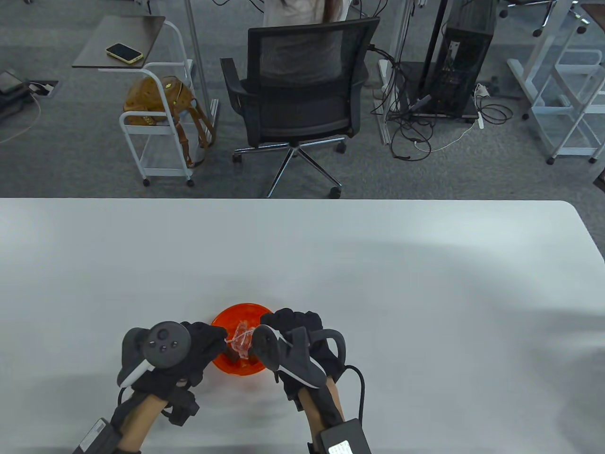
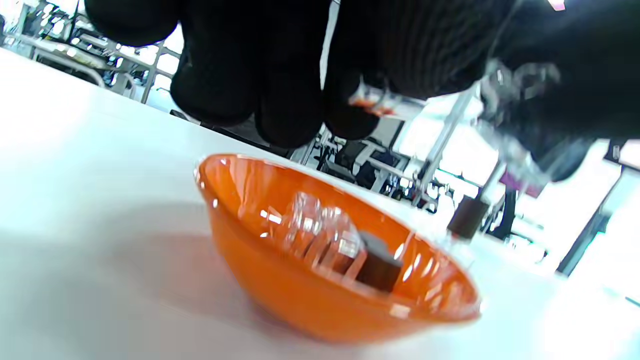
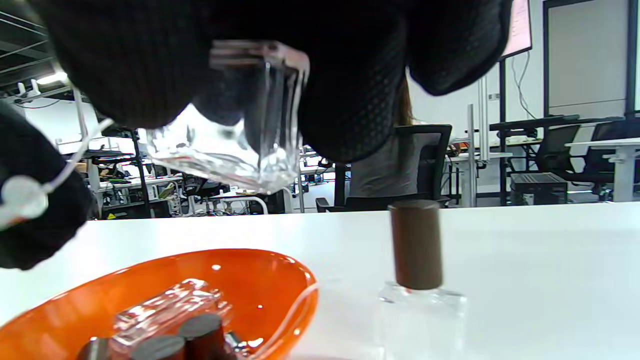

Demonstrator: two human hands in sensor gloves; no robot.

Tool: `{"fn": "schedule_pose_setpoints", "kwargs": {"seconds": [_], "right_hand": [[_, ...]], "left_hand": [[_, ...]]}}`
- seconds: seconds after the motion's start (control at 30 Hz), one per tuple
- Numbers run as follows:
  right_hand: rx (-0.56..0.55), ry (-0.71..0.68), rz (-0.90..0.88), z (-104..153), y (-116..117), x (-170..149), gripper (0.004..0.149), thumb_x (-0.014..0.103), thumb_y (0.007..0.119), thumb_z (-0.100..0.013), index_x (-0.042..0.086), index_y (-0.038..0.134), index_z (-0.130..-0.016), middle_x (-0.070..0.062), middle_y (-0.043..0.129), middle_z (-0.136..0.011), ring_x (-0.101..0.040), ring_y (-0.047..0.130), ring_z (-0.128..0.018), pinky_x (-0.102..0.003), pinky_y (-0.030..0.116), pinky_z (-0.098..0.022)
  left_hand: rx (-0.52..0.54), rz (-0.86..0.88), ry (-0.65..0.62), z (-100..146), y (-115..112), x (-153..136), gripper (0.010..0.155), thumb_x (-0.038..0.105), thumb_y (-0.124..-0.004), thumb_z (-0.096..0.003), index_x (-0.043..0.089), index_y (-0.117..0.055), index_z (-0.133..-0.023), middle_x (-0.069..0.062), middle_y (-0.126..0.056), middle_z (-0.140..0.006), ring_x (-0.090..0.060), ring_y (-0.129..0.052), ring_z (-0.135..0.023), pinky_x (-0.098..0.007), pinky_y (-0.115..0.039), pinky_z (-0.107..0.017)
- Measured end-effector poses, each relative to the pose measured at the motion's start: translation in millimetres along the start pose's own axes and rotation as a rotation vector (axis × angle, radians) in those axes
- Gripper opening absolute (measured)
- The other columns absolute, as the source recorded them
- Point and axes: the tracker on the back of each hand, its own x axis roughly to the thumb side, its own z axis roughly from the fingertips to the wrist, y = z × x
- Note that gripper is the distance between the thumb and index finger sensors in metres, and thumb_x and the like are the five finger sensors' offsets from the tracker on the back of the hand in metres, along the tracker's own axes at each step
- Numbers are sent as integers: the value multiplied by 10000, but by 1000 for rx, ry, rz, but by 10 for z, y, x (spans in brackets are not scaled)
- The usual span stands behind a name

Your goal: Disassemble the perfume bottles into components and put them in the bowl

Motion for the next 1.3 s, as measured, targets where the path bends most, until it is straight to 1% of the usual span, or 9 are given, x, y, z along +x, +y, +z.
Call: {"fn": "schedule_pose_setpoints", "kwargs": {"seconds": [0.07,0.17,0.43,0.57,0.7,0.77,0.83,1.07,1.3], "right_hand": [[9,10,7,-7,23,-23,559,491,859,-309,261,816,-817,35,935,-811,-119,1044,-583,-528,776,-617],[30,12,19,-16,74,-18,560,492,859,-310,261,816,-818,34,936,-810,-119,1045,-582,-528,777,-616],[60,-1,66,-21,155,42,565,495,856,-309,262,810,-823,35,935,-811,-118,1044,-584,-526,777,-618],[60,-1,80,-20,184,81,563,491,855,-314,264,806,-827,35,928,-820,-120,1040,-596,-526,775,-620],[56,-3,83,-45,185,211,558,453,856,-342,277,762,-863,26,867,-882,-147,1014,-668,-520,752,-656],[61,4,117,-139,198,342,552,428,865,-351,304,747,-875,11,788,-932,-156,1001,-707,-505,752,-667],[79,24,222,-278,237,468,551,433,874,-346,312,758,-870,9,787,-911,-142,1020,-676,-487,772,-659],[203,126,545,-716,550,711,558,456,910,-310,292,835,-839,37,940,-803,-104,1045,-564,-505,796,-604],[305,172,589,-820,701,738,572,468,906,-300,285,840,-838,43,975,-785,-93,1043,-508,-505,802,-580]], "left_hand": [[-56,-109,-3,-49,-109,93,509,431,-773,-450,220,-912,-892,-134,-972,-879,-383,-917,-775,-611,-635,-641],[-79,-170,-11,-95,-190,139,514,422,-760,-455,195,-906,-892,-140,-971,-876,-388,-914,-777,-616,-630,-643],[-91,-312,-7,-102,-235,160,532,454,-803,-430,234,-903,-904,-123,-959,-903,-378,-903,-799,-609,-622,-655],[-66,-249,15,-65,-135,98,573,471,-791,-429,221,-885,-937,-130,-959,-915,-383,-907,-802,-610,-623,-655],[-4,-127,70,6,72,-63,587,472,-774,-437,196,-886,-943,-153,-955,-931,-401,-905,-807,-618,-620,-654],[41,-61,111,55,189,-175,590,469,-769,-443,187,-882,-948,-165,-950,-939,-410,-904,-810,-623,-618,-653],[68,-12,142,95,261,-274,594,472,-764,-444,183,-881,-950,-174,-951,-938,-417,-903,-812,-625,-618,-651],[48,40,173,128,298,-397,606,480,-757,-448,168,-884,-951,-190,-949,-943,-430,-904,-816,-630,-621,-647],[26,32,149,108,275,-370,603,481,-755,-449,174,-879,-953,-186,-946,-947,-427,-903,-822,-629,-623,-648]]}}
